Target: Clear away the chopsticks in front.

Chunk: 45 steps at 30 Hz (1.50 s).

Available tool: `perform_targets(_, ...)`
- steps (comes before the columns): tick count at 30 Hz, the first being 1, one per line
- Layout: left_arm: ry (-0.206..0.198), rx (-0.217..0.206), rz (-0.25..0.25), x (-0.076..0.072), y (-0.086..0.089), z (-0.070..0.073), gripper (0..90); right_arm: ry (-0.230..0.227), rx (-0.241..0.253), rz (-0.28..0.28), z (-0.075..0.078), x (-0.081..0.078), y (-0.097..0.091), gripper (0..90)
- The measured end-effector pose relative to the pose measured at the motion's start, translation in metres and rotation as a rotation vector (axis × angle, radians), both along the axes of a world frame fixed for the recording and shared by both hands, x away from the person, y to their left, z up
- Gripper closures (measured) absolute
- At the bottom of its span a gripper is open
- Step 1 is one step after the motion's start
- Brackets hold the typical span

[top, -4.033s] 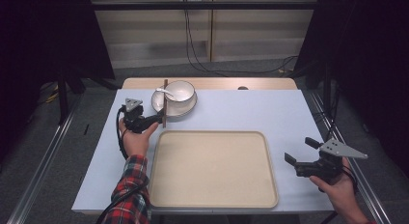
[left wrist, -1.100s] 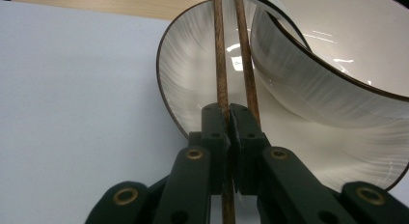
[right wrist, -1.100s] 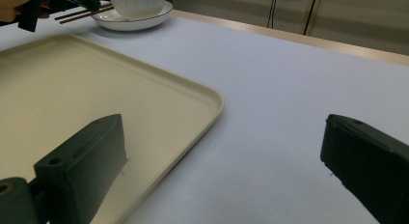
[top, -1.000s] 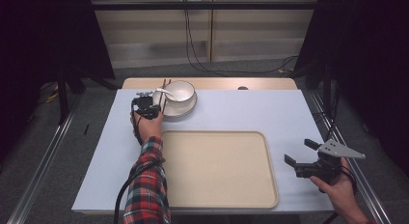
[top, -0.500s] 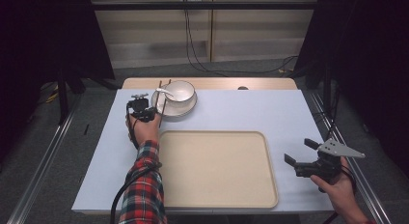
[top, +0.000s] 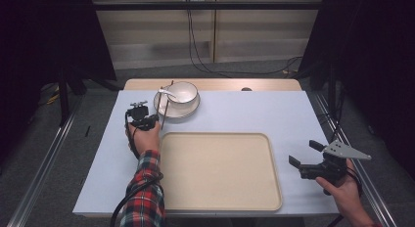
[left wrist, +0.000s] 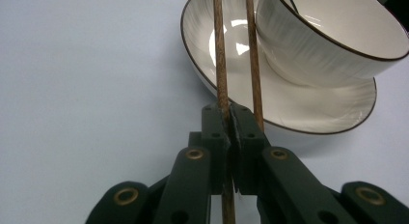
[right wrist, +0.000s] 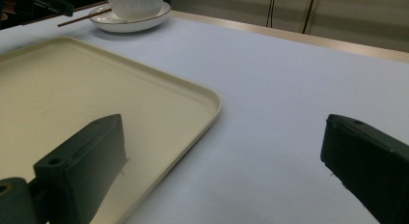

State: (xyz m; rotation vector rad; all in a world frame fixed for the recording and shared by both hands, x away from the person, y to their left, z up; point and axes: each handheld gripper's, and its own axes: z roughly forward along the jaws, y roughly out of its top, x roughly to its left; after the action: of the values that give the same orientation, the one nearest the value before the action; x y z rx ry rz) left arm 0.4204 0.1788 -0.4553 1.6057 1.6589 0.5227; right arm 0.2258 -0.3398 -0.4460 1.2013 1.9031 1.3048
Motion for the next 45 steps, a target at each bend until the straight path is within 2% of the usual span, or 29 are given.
perform_targets(9,-0.001,-0.039,0.019,-0.021,0.003,-0.003,85.9,-0.007,-0.008,0.001,0.000,0.001,0.000,1.2)
perform_targets(13,0.001,-0.033,0.008,-0.030,0.002,-0.001,85.9,-0.011,-0.014,0.004,0.001,0.001,0.001,1.2)
perform_targets(16,-0.004,-0.058,0.015,-0.035,0.001,0.000,85.9,-0.012,-0.016,0.005,0.001,0.001,0.001,1.1)
perform_targets(21,-0.005,-0.060,0.003,-0.045,-0.001,0.001,85.9,-0.011,-0.022,0.008,0.001,0.001,0.002,1.1)
perform_targets(22,-0.005,-0.077,0.009,-0.049,-0.002,0.002,85.9,-0.010,-0.022,0.005,0.001,0.001,0.001,1.0)
perform_targets(26,-0.004,-0.092,0.007,-0.057,-0.002,0.004,85.9,-0.011,-0.024,-0.002,0.000,0.002,0.001,1.0)
perform_targets(31,-0.006,-0.095,0.009,-0.064,-0.004,0.006,85.9,-0.014,-0.027,0.000,0.001,0.002,0.001,1.0)
perform_targets(32,-0.015,-0.108,0.018,-0.068,-0.004,0.006,85.8,-0.014,-0.028,0.002,0.000,0.002,0.002,1.0)
perform_targets(36,-0.026,-0.112,0.017,-0.075,-0.005,0.011,85.9,-0.014,-0.027,0.005,0.001,0.002,0.003,1.0)
perform_targets(37,-0.032,-0.126,0.018,-0.077,-0.005,0.012,85.9,-0.013,-0.027,0.004,0.001,0.002,0.003,1.0)
perform_targets(41,-0.031,-0.138,0.023,-0.084,-0.005,0.016,85.8,-0.011,-0.027,0.007,0.001,0.002,0.002,1.0)
perform_targets(45,-0.052,-0.146,0.019,-0.092,-0.005,0.018,85.8,-0.013,-0.030,0.001,0.001,0.002,0.004,1.0)
